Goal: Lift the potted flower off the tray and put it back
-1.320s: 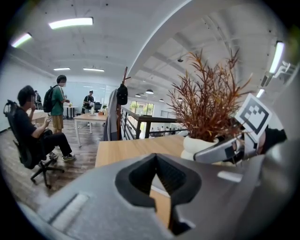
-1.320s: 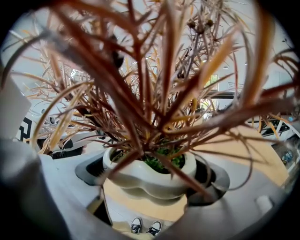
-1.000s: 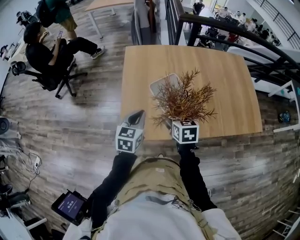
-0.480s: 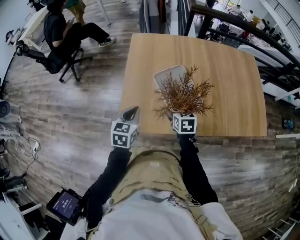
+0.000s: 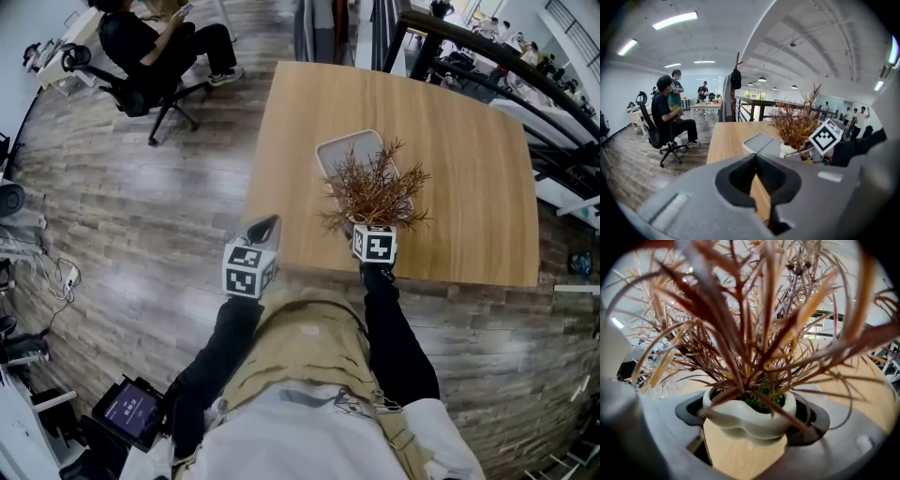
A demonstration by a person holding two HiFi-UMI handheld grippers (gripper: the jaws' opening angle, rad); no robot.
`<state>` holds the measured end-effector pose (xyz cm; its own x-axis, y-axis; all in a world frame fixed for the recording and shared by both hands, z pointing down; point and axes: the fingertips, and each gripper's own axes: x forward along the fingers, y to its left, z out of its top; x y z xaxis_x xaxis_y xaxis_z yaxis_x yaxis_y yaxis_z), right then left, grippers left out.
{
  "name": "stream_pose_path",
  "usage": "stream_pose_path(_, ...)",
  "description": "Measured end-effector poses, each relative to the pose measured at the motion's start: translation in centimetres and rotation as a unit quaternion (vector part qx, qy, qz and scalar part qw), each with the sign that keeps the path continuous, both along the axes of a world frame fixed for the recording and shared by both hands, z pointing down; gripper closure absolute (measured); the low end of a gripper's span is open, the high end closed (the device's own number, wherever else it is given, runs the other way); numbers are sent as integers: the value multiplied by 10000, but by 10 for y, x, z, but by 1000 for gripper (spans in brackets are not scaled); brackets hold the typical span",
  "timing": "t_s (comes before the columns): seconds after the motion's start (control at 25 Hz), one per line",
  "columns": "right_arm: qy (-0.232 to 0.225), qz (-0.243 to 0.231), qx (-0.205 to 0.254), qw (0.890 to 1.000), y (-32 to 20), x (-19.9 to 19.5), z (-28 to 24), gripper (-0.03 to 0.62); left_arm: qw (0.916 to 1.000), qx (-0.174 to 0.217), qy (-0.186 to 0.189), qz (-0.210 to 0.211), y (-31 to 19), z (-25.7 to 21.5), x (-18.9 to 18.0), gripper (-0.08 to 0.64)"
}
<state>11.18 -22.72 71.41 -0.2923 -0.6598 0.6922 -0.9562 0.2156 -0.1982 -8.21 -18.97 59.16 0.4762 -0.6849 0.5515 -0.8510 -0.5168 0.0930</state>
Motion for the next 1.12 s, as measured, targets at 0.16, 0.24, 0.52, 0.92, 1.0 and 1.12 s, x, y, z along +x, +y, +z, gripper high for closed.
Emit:
stream_pose_path(0.16, 36, -13, -65, 10000, -6, 3, 13, 86, 10000, -46, -24, -49, 0, 2, -4, 558)
stream_pose_path(0.24, 46, -14, -96, 9999, -9, 3, 18, 86, 9999, -57, -35, -77, -1, 2, -5, 558)
stream_pose_path(0.52, 74, -32, -162, 9998, -9, 3, 38, 86, 9998, -125, -84, -125, 1, 9, -11, 558)
stream_pose_path(0.92, 19, -92, -5, 10000, -30, -7, 44, 86, 9995, -197, -148, -206, 3, 18, -20, 558)
stream_pose_path(1.0, 34, -109, -12, 9999, -34, -7, 43, 86, 9995, -208, -139, -217, 2, 18, -19, 558)
stream_pose_path(1.12, 77, -92, -76, 9999, -36, -5, 43, 86, 9993, -256, -137, -246, 3, 18, -17, 558)
